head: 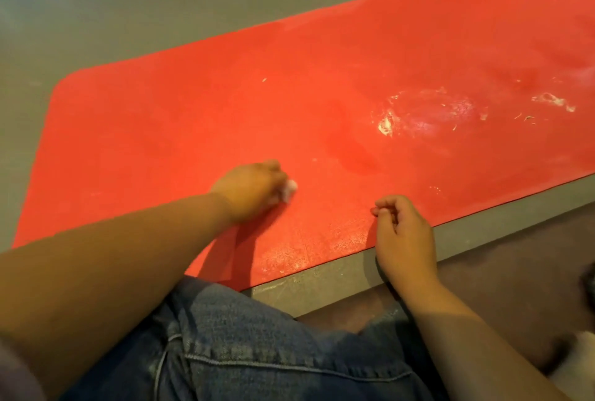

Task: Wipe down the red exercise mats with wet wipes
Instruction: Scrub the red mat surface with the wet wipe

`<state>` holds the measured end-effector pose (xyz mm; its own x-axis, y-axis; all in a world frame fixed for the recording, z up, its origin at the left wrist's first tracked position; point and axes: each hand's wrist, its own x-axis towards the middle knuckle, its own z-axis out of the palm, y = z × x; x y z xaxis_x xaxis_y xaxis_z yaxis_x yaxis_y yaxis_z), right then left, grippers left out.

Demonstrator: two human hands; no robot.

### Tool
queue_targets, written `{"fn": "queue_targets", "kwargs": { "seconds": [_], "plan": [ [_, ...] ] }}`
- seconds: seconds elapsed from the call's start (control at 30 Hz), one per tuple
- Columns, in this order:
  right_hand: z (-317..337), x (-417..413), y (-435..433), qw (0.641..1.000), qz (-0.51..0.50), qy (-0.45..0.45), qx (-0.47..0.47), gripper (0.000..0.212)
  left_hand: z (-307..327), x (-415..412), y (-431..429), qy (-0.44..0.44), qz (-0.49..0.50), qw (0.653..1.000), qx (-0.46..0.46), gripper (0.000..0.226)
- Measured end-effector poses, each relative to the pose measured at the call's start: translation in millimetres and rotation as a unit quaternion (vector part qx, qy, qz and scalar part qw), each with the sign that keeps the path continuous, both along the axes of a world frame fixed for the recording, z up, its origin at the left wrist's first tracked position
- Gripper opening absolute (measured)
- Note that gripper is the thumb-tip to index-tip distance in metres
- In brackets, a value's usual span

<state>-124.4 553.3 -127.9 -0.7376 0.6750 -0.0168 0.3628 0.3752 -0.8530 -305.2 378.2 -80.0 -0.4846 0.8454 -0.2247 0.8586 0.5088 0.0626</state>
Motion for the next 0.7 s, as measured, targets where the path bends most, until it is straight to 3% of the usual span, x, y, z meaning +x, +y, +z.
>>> {"fn": "queue_targets", "kwargs": {
  "seconds": [0.07, 0.1, 0.17, 0.23, 0.3, 0.4, 0.5, 0.57, 0.63, 0.7],
  "plan": [
    [-2, 2, 0, 1.000, 0.011, 0.004, 0.019, 0.019, -2, -9, -9, 0.042, 0.087, 0.995, 0.015, 0.025],
    [-3, 2, 0, 1.000, 0.017, 0.003, 0.023, 0.019, -2, -3, -14, 0.030, 0.066, 0.997, 0.022, 0.025],
    [-2, 1, 0, 1.000, 0.016, 0.006, 0.027, 0.020, 0, 19, -26, -0.054, -0.071, 0.995, 0.035, 0.020],
    [-3, 0, -1, 0.999, 0.013, 0.003, 0.033, 0.021, 7, 46, -38, -0.146, -0.233, 0.961, 0.000, 0.016],
    [-6, 0, -2, 0.999, 0.012, -0.002, 0.043, 0.020, 9, 33, -40, -0.148, -0.301, 0.940, -0.065, 0.022],
    [-6, -1, -1, 0.999, 0.017, 0.000, 0.048, 0.021, 5, -13, -29, -0.030, -0.251, 0.960, -0.118, 0.027],
    [-6, -1, -1, 0.998, 0.023, -0.004, 0.051, 0.021, 4, -44, -22, 0.064, 0.053, 0.996, -0.034, 0.019],
    [-6, 0, -1, 0.998, 0.024, -0.007, 0.053, 0.020, -4, -28, -13, 0.067, 0.145, 0.987, -0.002, 0.021],
    [-6, -2, -1, 0.998, 0.019, -0.009, 0.057, 0.020, -9, 9, -4, 0.012, 0.071, 0.997, 0.000, 0.020],
    [-5, -1, -1, 0.998, 0.019, -0.009, 0.063, 0.019, -4, 53, -6, -0.114, -0.125, 0.986, 0.015, 0.018]
  ]
}}
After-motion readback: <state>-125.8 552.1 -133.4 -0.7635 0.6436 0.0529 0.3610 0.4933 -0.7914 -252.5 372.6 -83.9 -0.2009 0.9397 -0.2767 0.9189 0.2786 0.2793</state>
